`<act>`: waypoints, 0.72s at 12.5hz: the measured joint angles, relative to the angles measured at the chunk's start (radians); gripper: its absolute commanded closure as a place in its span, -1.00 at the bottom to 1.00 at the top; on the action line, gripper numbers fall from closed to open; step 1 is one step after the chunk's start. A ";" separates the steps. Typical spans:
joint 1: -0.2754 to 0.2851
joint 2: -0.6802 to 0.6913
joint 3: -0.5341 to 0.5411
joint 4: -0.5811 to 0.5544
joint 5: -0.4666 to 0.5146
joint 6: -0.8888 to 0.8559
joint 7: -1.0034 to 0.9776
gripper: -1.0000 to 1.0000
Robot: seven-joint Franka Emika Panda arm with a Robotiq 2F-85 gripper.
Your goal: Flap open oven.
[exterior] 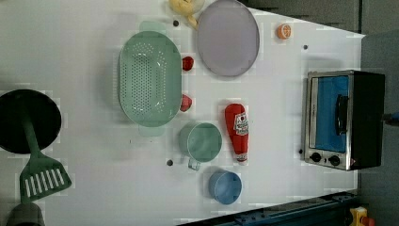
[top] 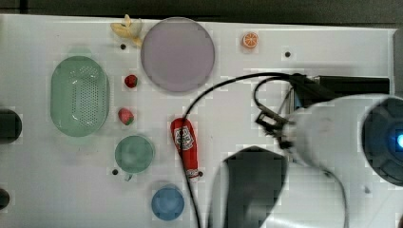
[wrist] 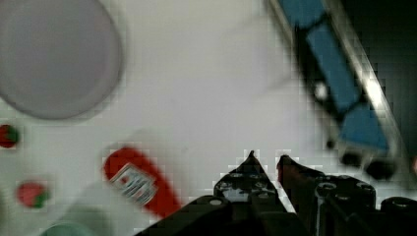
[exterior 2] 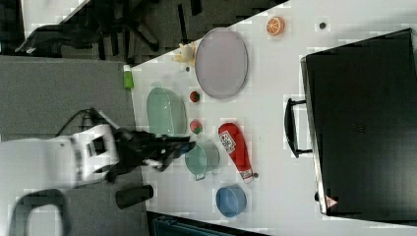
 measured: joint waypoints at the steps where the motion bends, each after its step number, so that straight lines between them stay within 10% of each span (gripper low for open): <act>1: -0.009 0.007 -0.019 -0.037 -0.011 0.064 -0.088 0.65; 9: -0.029 0.186 -0.205 -0.256 -0.036 0.516 -0.503 0.65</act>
